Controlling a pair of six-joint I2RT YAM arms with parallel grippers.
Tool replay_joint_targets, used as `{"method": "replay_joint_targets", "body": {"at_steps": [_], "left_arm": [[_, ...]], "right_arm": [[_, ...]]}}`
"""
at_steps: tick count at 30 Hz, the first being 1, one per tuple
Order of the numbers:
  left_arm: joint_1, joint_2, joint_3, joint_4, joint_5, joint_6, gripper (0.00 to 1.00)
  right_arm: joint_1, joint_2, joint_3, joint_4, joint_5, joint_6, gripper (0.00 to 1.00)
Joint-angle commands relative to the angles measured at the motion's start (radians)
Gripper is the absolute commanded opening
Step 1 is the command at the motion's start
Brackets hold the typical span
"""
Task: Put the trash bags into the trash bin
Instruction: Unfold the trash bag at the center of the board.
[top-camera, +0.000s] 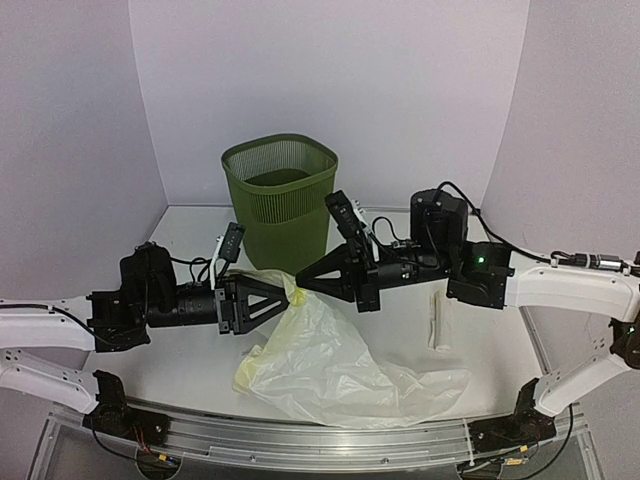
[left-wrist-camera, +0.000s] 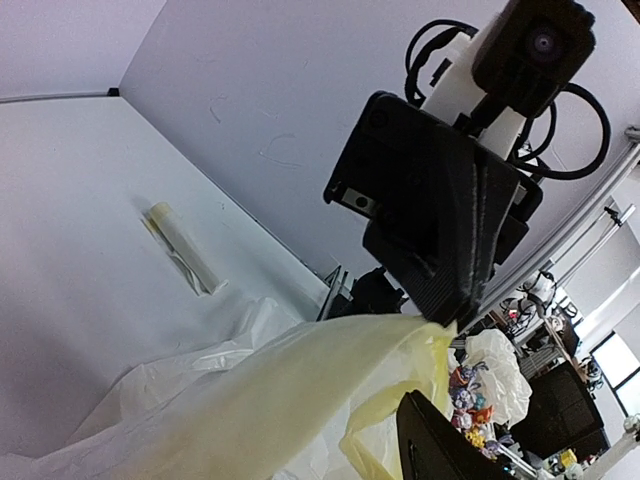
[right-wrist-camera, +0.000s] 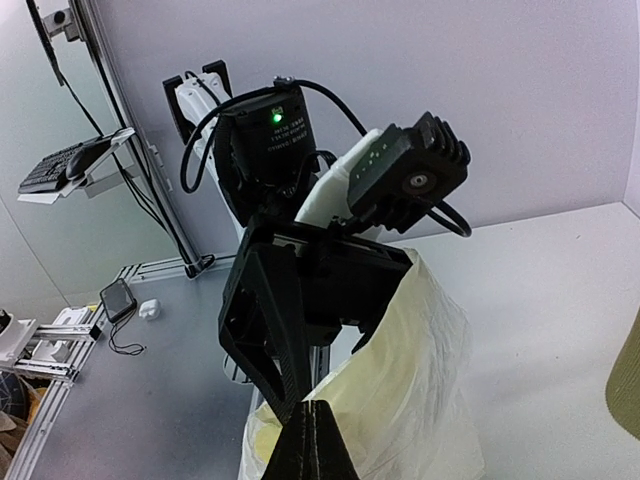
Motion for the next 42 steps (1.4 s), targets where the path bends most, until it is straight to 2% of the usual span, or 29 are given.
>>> {"method": "replay_joint_targets", "body": {"at_steps": [1,8,14,18,23,29,37,42], "left_arm": [[0.000,-0.012,0.050,0.088,0.028,0.006,0.58],[0.000,-0.009,0.055,0.089,0.035,0.007,0.55],[0.000,-0.025,0.034,0.114,0.113,0.018,0.63],[0.000,-0.034,0.023,0.120,0.103,0.006,0.65],[0.000,-0.003,0.056,0.062,0.021,-0.012,0.51],[0.001,-0.004,0.031,0.132,0.009,-0.023,0.46],[0.001,0.019,0.051,0.127,0.042,-0.015,0.33],[0.001,0.022,0.055,0.117,0.094,-0.003,0.35]], "right_arm": [[0.000,0.013,0.023,0.032,-0.019,0.022,0.00],[-0.001,0.018,0.023,0.031,-0.007,0.024,0.00],[0.000,0.020,0.022,0.026,0.041,0.019,0.00],[0.001,0.026,0.031,0.022,0.030,0.020,0.00],[0.001,0.015,0.028,0.023,0.010,0.023,0.00],[0.003,0.029,0.036,0.022,-0.013,0.033,0.00],[0.006,0.042,0.045,0.018,-0.022,0.034,0.00],[0.007,0.025,0.040,0.018,0.022,0.022,0.00]]}}
